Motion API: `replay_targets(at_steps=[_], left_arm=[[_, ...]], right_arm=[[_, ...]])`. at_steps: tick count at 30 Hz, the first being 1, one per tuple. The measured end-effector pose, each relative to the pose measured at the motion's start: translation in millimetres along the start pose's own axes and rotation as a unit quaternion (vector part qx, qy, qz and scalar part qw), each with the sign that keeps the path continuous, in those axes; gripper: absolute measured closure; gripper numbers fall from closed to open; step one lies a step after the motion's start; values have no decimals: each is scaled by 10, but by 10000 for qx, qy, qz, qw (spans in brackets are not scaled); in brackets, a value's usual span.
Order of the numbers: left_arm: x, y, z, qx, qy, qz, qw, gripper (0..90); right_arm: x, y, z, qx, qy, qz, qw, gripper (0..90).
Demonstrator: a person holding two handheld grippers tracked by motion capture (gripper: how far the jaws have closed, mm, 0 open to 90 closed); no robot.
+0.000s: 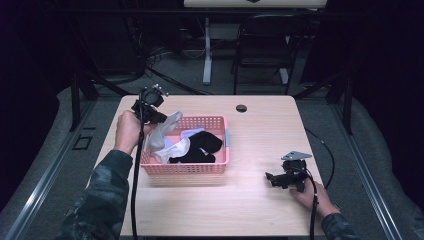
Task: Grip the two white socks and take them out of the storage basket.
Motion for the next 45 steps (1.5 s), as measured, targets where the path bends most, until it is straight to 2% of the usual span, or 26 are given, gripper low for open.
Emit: replay_targets(at_steps=[6,14,16,20,24,29,34,36,37,40,42,45], left_arm=[[196,74,19,12,-129,-77,9999,883],[412,244,159,186,-269,-229,9992,883],[489,359,246,303,-333,-295,9986,883],[541,442,321,397,-336,-342,9981,883],[606,578,473,539,-373,-448,9968,883],[624,696,597,696,-348,-501,9957,883],[602,873,773,941,-280,-557,9936,883],[590,893,796,995,-276,-553,9931,883],[552,955,863,1088,-221,-561,9922,883],[507,1003,918,1182,-189,-574,9912,883],[442,1071,995,1348,-168,-574,9891,883],[359,1111,1060,1418,-88,-569,9882,883]], right_arm=[[0,0,0,0,0,2,10000,0],[-1,0,0,1,-1,3,10000,0],[0,-1,0,4,2,3,10000,0],[-1,0,0,-1,-2,2,10000,0],[0,0,0,1,1,3,10000,0],[0,0,0,1,-1,2,10000,0],[0,0,0,3,0,1,10000,0],[0,0,0,5,0,-1,10000,0],[0,-1,0,9,-1,-2,10000,0],[0,-1,0,8,-1,-2,10000,0],[0,0,0,7,-2,-3,10000,0],[0,-1,0,8,-1,-4,10000,0]])
Point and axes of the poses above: each handheld gripper's, and its own axes: x roughly backward along the jaws, z roughly out of its underside, y roughly to its left, the point moved 3 cm from there along -x, roughly forward along the jaws, and after that the axes turned 5 degrees about x, right-handed, at the moved point
